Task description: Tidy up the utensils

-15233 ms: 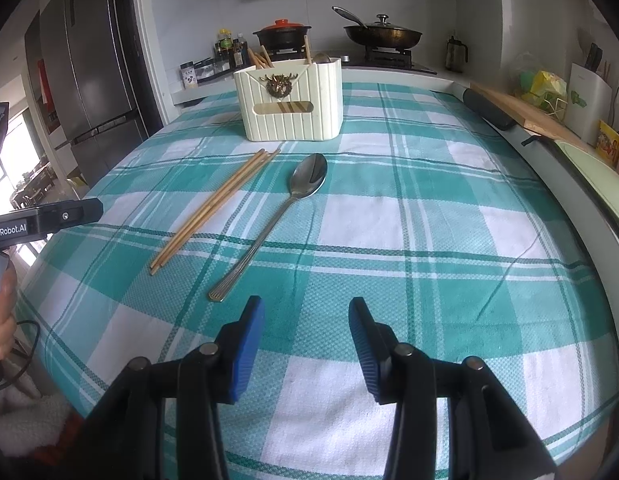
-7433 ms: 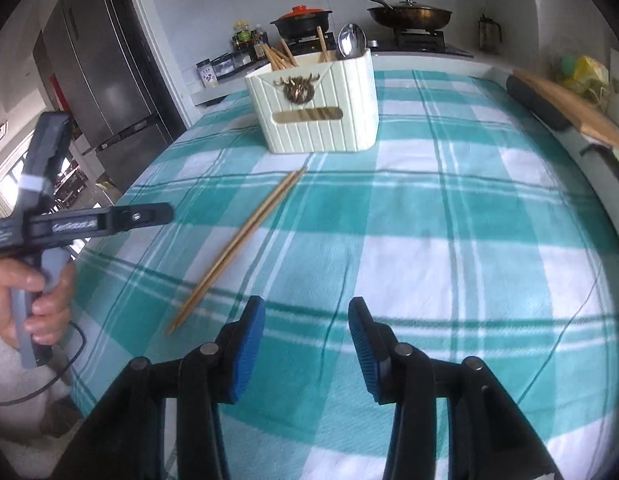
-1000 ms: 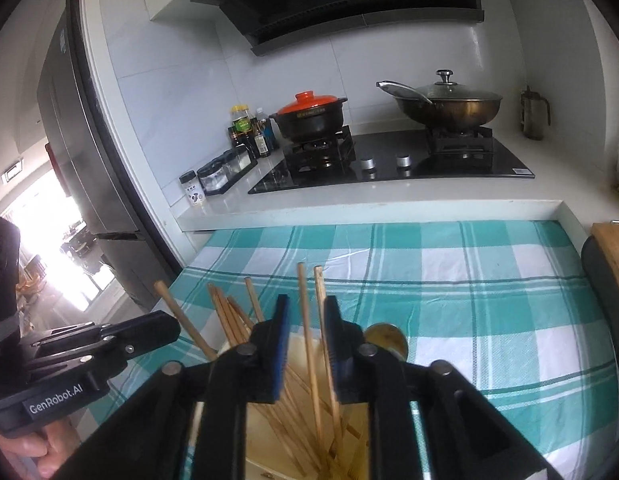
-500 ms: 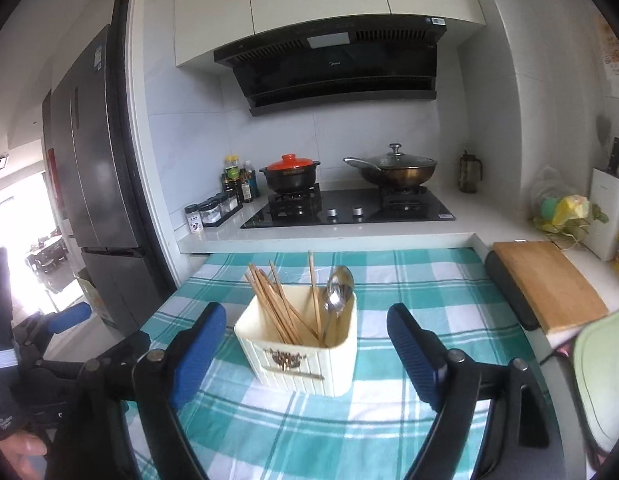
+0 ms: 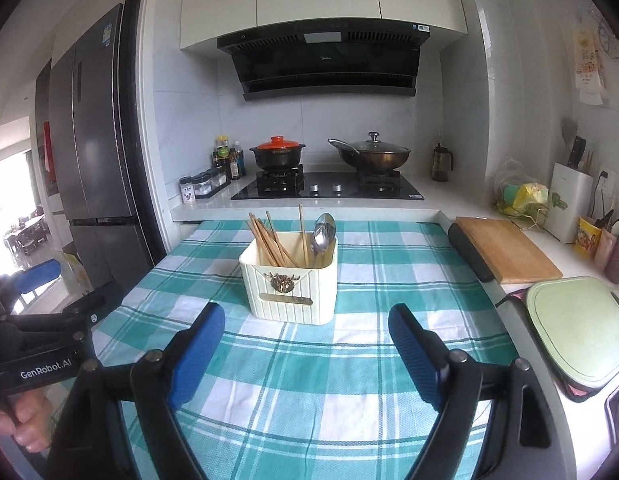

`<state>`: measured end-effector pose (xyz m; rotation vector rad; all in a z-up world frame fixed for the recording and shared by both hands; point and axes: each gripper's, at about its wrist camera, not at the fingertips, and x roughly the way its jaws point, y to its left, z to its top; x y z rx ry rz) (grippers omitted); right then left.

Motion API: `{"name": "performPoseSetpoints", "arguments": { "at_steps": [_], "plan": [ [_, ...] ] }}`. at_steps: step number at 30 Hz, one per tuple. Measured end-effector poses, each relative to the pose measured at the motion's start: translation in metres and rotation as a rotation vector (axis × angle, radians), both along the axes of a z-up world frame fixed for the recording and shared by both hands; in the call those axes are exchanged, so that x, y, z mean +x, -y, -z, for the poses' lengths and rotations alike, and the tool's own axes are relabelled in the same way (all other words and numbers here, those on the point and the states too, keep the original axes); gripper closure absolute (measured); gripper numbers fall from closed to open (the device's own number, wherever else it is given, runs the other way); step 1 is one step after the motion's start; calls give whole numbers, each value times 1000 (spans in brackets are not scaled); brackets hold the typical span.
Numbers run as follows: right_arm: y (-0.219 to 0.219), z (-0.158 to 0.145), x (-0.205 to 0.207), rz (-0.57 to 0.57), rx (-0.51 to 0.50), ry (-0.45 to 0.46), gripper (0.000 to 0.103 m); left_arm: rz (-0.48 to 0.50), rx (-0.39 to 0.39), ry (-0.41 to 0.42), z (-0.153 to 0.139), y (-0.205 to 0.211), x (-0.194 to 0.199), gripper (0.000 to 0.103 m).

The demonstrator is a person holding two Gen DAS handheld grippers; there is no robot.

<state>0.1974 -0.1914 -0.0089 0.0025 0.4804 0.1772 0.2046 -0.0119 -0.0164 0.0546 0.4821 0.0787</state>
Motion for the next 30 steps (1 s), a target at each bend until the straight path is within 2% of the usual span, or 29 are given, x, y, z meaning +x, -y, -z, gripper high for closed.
{"name": "performPoseSetpoints", "arguments": {
  "at_steps": [7,30],
  "plan": [
    [-20,-13,-15,-33,-34,44,17,-5,-9,19,-8,-3,-15,0],
    [-22,-19,-27,-47,-24,63,17,-12,-22,18,-10,-8,-20,0]
  ]
}}
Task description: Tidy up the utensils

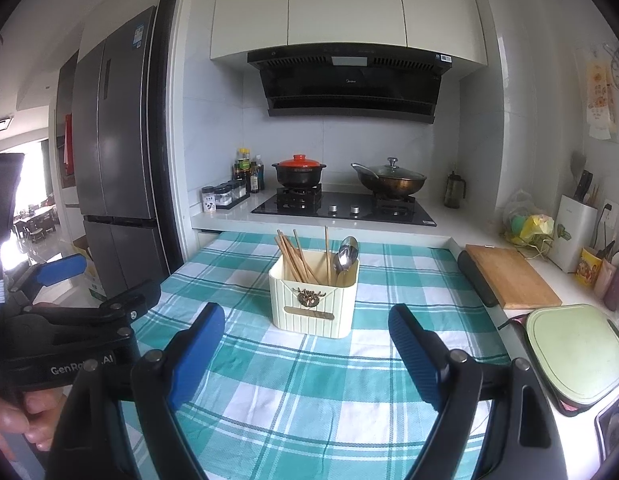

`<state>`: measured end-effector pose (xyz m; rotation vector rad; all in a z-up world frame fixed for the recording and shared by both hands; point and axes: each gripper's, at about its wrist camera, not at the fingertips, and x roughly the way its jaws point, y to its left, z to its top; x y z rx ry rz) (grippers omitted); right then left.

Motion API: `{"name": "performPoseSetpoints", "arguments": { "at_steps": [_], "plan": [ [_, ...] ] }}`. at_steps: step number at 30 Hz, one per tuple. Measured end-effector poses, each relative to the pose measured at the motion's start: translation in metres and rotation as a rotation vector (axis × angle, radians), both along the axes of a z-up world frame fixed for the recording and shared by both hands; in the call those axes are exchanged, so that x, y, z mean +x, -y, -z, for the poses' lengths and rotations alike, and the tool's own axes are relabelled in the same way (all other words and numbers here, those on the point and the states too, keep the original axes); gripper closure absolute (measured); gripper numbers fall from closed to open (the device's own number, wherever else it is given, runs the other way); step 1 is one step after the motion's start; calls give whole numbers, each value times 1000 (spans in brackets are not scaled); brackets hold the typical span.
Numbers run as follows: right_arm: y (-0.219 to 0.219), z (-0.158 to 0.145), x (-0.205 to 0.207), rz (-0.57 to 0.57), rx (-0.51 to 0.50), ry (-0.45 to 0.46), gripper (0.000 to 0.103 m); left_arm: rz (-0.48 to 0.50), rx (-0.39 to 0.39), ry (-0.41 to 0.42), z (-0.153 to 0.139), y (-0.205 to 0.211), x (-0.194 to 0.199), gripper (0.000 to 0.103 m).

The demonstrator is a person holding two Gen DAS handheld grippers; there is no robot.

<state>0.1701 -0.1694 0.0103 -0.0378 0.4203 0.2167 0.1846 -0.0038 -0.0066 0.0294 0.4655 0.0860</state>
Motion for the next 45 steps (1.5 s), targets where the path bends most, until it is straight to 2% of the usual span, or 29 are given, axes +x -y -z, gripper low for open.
{"name": "performPoseSetpoints", "arguments": {
  "at_steps": [42,45],
  "plan": [
    [-3,3,3,8,-18,-19,17,14,-14,-15,-1,8,1,1],
    [-2,4,5,12,-19,-25,17,-7,-23,-1,0,7,0,0]
  ]
}}
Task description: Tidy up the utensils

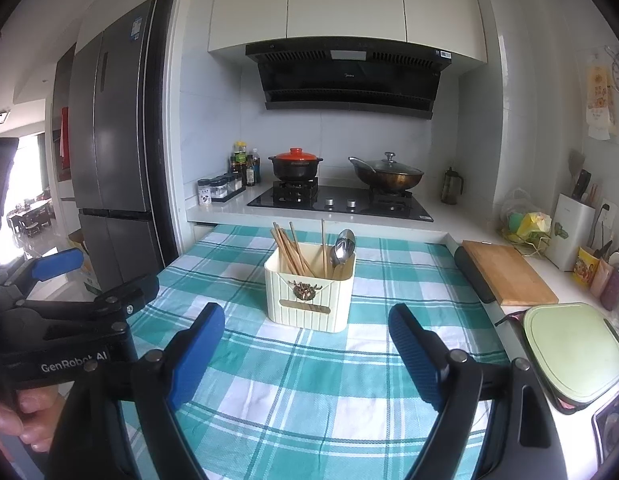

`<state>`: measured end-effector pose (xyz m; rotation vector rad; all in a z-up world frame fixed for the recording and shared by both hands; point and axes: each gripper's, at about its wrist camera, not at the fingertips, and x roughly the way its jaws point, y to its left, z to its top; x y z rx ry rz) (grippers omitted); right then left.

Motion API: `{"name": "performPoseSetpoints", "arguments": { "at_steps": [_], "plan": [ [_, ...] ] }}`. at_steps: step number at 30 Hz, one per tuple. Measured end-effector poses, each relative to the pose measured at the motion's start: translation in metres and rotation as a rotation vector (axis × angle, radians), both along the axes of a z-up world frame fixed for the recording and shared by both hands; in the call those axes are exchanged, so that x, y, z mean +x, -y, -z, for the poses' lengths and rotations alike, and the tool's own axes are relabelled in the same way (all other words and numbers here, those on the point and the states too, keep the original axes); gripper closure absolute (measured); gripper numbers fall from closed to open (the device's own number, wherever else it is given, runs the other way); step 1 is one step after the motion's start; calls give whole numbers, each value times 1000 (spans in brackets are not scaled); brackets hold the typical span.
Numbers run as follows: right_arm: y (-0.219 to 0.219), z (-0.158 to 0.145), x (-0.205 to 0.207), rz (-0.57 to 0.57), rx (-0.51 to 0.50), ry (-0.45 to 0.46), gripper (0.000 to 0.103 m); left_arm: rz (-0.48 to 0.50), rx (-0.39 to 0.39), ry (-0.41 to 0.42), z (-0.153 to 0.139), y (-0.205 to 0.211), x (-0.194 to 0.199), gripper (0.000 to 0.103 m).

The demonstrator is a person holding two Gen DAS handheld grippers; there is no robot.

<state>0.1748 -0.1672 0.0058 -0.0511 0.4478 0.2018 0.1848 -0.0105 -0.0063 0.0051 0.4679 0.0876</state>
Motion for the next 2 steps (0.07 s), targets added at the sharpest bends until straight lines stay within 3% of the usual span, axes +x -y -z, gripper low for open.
{"name": "performPoseSetpoints", "arguments": {
  "at_steps": [2],
  "plan": [
    [-1,1,1,2,0,-3,17,9,6,1,1,0,0,0]
  ]
}}
